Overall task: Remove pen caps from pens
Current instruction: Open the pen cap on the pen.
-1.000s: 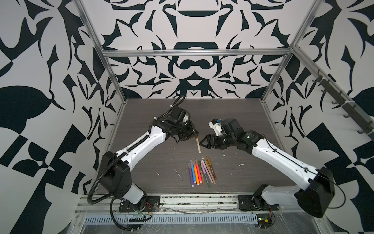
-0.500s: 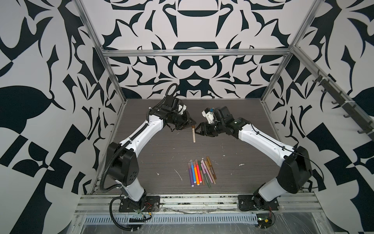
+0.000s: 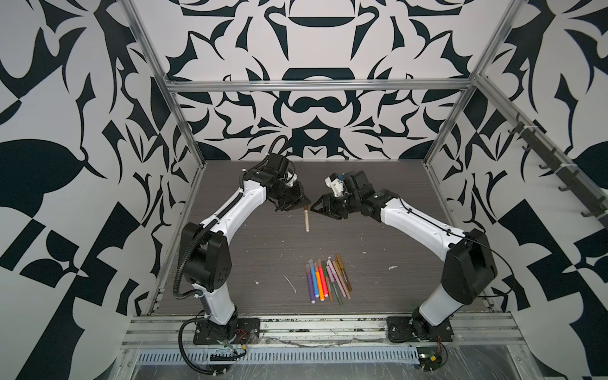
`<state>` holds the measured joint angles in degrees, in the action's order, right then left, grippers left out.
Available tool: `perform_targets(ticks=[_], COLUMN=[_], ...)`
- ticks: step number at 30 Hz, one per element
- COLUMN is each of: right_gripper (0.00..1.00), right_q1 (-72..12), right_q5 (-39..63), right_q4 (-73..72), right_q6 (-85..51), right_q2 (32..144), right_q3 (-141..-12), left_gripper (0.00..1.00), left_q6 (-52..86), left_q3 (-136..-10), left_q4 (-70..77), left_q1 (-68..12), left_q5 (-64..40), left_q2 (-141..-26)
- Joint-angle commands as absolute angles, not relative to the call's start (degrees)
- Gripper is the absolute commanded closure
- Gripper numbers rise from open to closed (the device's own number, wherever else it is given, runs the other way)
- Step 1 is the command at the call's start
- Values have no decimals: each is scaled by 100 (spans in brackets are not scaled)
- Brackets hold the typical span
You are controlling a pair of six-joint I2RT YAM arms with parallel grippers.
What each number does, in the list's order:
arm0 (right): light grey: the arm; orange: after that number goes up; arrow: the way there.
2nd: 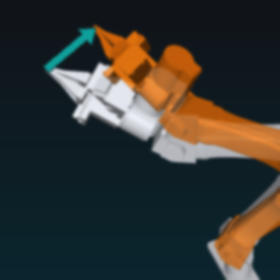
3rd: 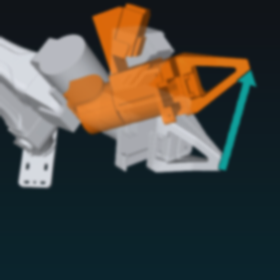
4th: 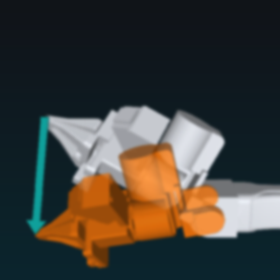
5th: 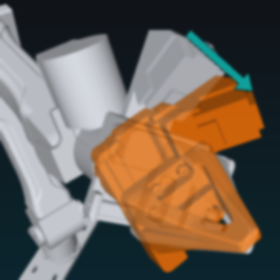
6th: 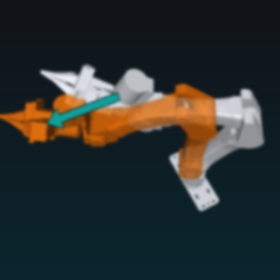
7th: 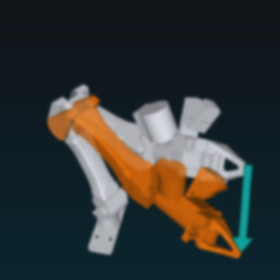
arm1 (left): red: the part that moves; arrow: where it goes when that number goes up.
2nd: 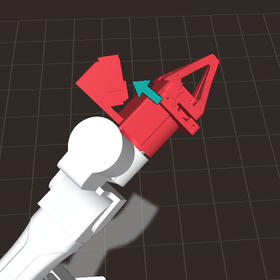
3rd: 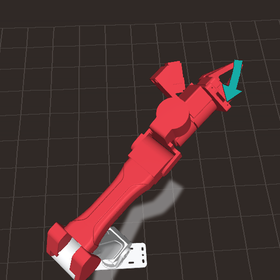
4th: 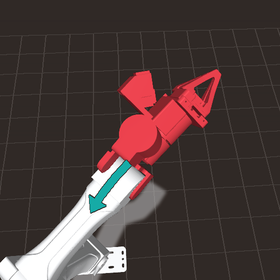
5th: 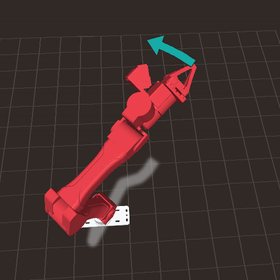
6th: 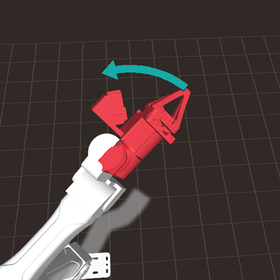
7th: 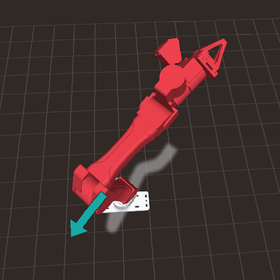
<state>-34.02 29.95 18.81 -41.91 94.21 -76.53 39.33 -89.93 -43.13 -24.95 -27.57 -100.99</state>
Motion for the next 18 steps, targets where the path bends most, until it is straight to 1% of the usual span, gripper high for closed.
perform_targets(ticks=[1,4,9,12,14,16,17,18], right_gripper=[52,53,55,60,68,84,93,100], right_q1=[-3532,-3636,-3813,-3871,-3894,-3898,-3894,-3902], right_q5=[3060,3232,3215,3199,3190,3191,3178,3150], right_q4=[1786,1766,1764,1812,1782,1768,1789,1828], right_q6=[-4201,-4261,-4331,-4354,-4375,-4386,-4392,-4388], right_q2=[9402,9591,9721,9748,9723,9712,9706,9704], right_q3=[-8092,-8234,-8201,-8132,-8070,-8029,-8024,-8016], left_gripper=[100,100,100,100,100,100,100,100], left_q6=[3900,3964,4155,4244,4260,4254,4246,4241], left_q3=[-9222,-9405,-9506,-9500,-9528,-9536,-9529,-9524], left_q4=[-4541,-4539,-4432,-4336,-4325,-4334,-4333,-4333], left_q1=[-2448,-2444,-2445,-2429,-2411,-2388,-2382,-2370], left_q5=[-2514,-2532,-2594,-2586,-2576,-2567,-2554,-2544], left_q2=[-10149,-10265,-10369,-10359,-10362,-10362,-10365,-10364])
